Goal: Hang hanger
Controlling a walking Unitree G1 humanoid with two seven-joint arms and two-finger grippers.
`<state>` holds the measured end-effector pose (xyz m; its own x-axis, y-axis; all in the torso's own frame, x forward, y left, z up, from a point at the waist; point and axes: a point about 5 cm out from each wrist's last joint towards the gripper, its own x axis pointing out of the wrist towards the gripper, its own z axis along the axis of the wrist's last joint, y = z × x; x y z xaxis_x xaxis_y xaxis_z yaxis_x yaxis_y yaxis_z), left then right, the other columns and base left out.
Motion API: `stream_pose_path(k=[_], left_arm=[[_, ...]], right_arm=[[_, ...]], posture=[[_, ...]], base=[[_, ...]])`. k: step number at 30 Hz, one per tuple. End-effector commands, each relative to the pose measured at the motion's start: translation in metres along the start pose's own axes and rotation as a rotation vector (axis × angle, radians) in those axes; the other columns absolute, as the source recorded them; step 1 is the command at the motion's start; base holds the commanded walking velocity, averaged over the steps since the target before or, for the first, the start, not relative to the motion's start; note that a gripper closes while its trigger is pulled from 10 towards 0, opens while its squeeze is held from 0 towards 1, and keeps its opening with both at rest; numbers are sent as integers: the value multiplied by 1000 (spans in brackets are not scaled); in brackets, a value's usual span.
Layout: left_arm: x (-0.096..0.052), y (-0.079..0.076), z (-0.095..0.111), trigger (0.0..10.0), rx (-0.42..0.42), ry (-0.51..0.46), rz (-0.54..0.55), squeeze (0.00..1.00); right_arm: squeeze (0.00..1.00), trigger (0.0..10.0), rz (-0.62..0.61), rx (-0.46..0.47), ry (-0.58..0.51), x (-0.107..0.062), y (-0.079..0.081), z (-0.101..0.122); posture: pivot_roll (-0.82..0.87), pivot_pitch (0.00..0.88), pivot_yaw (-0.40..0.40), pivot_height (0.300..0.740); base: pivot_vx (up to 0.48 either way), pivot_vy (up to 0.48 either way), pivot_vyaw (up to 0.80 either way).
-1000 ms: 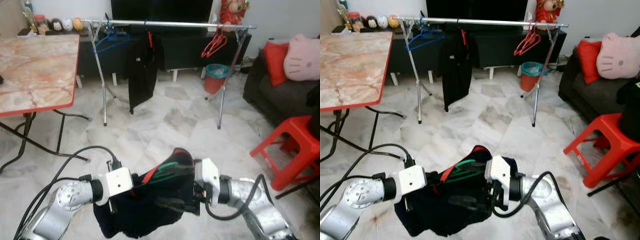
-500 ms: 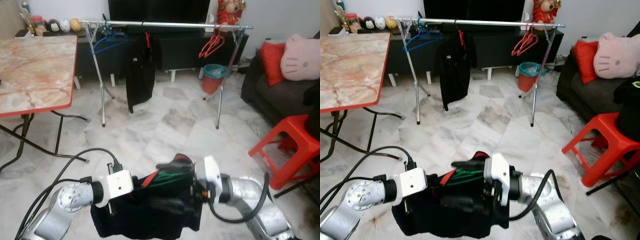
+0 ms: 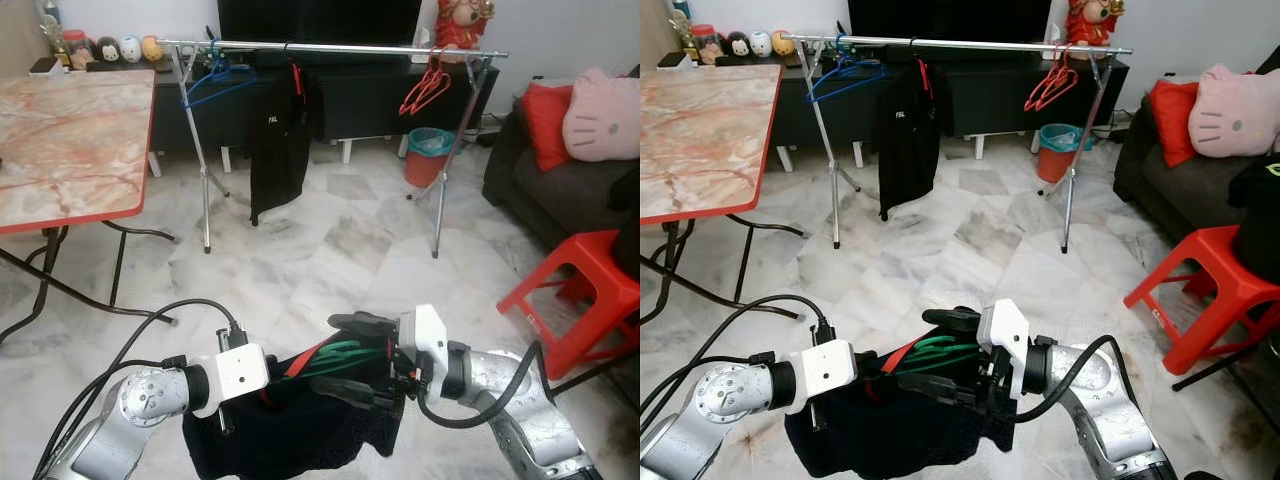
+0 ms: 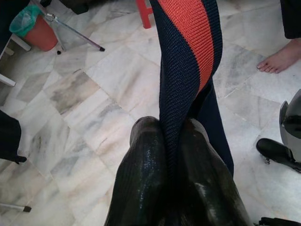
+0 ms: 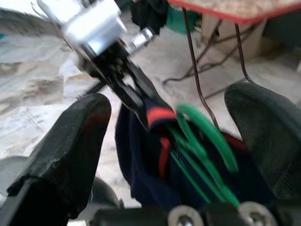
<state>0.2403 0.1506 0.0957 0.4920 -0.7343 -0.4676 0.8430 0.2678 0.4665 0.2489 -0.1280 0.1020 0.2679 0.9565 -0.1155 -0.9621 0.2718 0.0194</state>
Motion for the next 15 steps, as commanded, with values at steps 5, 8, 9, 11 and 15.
stream_pose_path(k=[5, 8, 9, 11, 15], left_arm=[[-1, 3, 4, 10000, 20, -21, 16, 0], [-2, 3, 5, 10000, 22, -20, 17, 0], [-2, 4, 5, 10000, 24, -19, 17, 0], [-2, 4, 5, 10000, 27, -20, 16, 0], [-2, 5, 7, 10000, 36, -27, 13, 0]], right_arm=[[0, 10000, -95, -47, 51, -7, -15, -4], [0, 10000, -84, -23, 70, -9, -14, -10], [0, 10000, -75, -18, 78, -9, -12, -12], [0, 10000, -64, -9, 90, -10, -11, -16], [0, 10000, -57, 0, 122, -13, -10, -24]], posture=[[156, 0, -65, 740], [160, 0, -66, 740], [160, 0, -64, 740], [160, 0, -65, 740], [160, 0, -64, 740]], base=[[0, 0, 0], [0, 0, 0], [0, 0, 0], [0, 0, 0], [0, 0, 0]])
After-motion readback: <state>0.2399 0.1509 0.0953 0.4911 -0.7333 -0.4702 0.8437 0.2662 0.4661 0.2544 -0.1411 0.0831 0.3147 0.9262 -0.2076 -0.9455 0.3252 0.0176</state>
